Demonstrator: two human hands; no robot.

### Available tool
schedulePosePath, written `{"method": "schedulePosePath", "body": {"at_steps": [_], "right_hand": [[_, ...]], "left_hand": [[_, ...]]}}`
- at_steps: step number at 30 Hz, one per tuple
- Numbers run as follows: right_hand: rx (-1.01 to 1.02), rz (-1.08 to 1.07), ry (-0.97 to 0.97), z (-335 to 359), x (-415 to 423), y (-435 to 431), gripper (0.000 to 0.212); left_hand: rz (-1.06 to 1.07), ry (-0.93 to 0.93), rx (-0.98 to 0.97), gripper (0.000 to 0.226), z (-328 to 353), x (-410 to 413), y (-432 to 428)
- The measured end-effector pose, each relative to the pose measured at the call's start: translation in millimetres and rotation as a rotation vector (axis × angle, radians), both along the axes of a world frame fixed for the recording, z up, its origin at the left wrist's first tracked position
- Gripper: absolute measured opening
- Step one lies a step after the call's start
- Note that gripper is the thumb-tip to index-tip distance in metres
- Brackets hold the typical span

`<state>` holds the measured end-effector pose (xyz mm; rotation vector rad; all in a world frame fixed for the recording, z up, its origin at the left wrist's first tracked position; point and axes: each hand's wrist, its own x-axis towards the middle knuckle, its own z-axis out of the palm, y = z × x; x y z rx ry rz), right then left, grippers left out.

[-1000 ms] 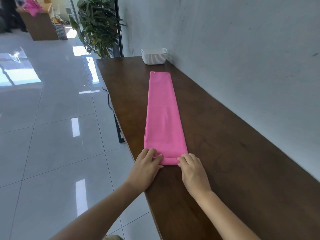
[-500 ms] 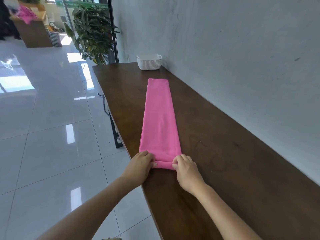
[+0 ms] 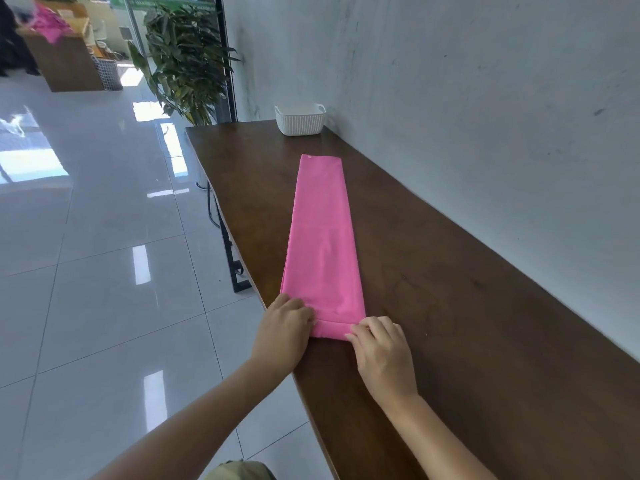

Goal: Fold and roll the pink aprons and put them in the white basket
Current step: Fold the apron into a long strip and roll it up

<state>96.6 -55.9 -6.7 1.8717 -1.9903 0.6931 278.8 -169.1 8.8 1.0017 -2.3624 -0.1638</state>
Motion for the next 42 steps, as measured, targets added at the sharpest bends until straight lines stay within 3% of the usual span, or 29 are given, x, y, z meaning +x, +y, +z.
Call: {"method": "schedulePosePath", "body": {"at_steps": [2, 6, 13, 19, 23, 27, 29, 34, 39, 42], "right_hand": [[0.026, 0.020, 0.054, -3, -1, 5, 0.024], [0.077, 0.015, 0.032, -5, -1, 3, 0.024], [0.199, -0.014, -0.279, 8, -3, -14, 0.023], [0.195, -0.060, -0.379, 6, 2, -14, 0.033], [0.183, -0.065, -0.370, 6, -3, -23, 0.028], [0.222, -0.117, -0.319, 12, -7, -35, 0.020], [0.275, -0.135, -0.408, 18, -9, -41, 0.019], [0.446, -0.264, -0.593, 31, -14, -62, 0.022], [0.480, -0.316, -0.714, 39, -22, -75, 0.024], [0.394, -0.353, -0.505, 41, -20, -77, 0.027]], "left_hand": [[-0.078, 0.011, -0.120, 0.023, -14, 5, 4], [-0.122, 0.025, -0.154, 0.036, -29, 16, 8], [-0.060, 0.033, -0.074, 0.044, -24, 9, -3], [0.002, 0.031, 0.147, 0.045, -8, 0, -13], [0.006, 0.014, 0.376, 0.009, 3, -4, -24], [0.118, 0.079, 0.470, 0.013, 14, -13, -29], [0.155, 0.130, 0.419, 0.007, 15, -16, -27], [0.041, 0.024, -0.082, 0.010, -6, -15, -20], [-0.006, -0.045, -0.107, 0.020, -14, -13, -29], [-0.021, -0.048, -0.001, 0.030, -12, -15, -41]]}}
